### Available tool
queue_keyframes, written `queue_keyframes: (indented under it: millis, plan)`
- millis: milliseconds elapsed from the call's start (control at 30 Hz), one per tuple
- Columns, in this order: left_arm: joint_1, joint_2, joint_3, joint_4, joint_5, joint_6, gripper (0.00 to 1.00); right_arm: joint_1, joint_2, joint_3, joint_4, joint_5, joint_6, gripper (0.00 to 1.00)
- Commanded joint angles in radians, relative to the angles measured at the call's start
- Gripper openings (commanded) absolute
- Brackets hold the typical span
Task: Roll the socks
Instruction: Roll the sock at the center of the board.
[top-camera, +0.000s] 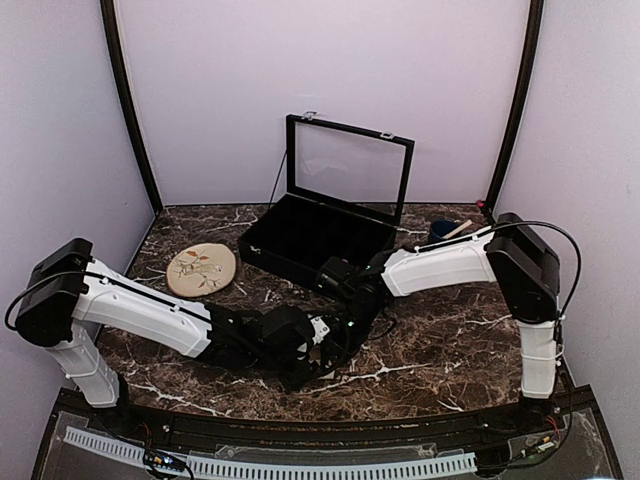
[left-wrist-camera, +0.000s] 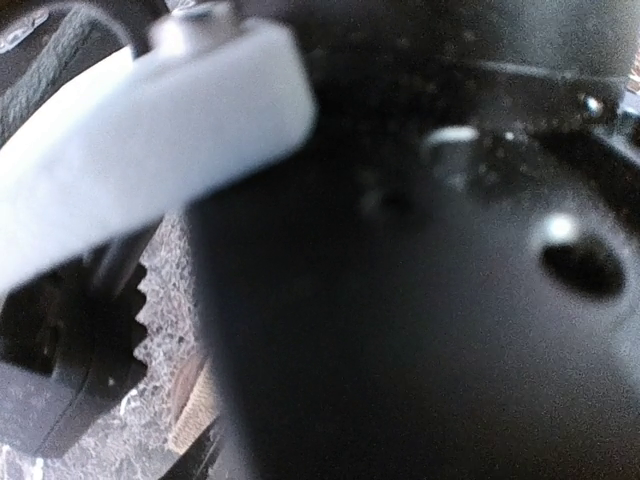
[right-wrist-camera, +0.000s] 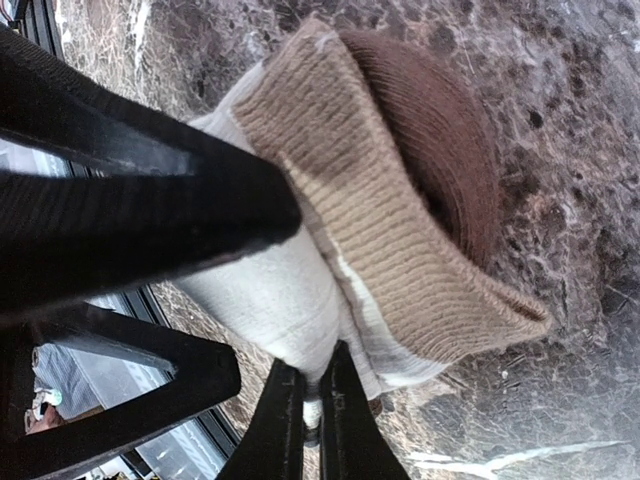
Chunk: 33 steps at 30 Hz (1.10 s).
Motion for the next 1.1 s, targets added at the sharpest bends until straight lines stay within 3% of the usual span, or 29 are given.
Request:
queue_keyframes:
  millis: [0,267,767,1067]
  plan:
    - [0.01,0.025,-0.071,-0.239,-0.02,-0.076,0.56,-0.021,-0.031,-0.015,-0.015,-0.015,-0.037,0.0]
    - [0.011,-0.092,-0.128,-0.237,-0.11,-0.141,0.57,-0.031,-0.042,-0.032,-0.014,-0.015,-0.038,0.0]
    - [0.014,-0.207,-0.146,-0.042,-0.131,-0.031,0.59,-0.031,-0.016,-0.015,-0.017,-0.046,-0.057,0.0]
    - [0.027,-0.177,-0.146,0.012,-0.036,0.049,0.61,-0.031,-0.012,0.006,-0.025,-0.059,-0.065,0.0]
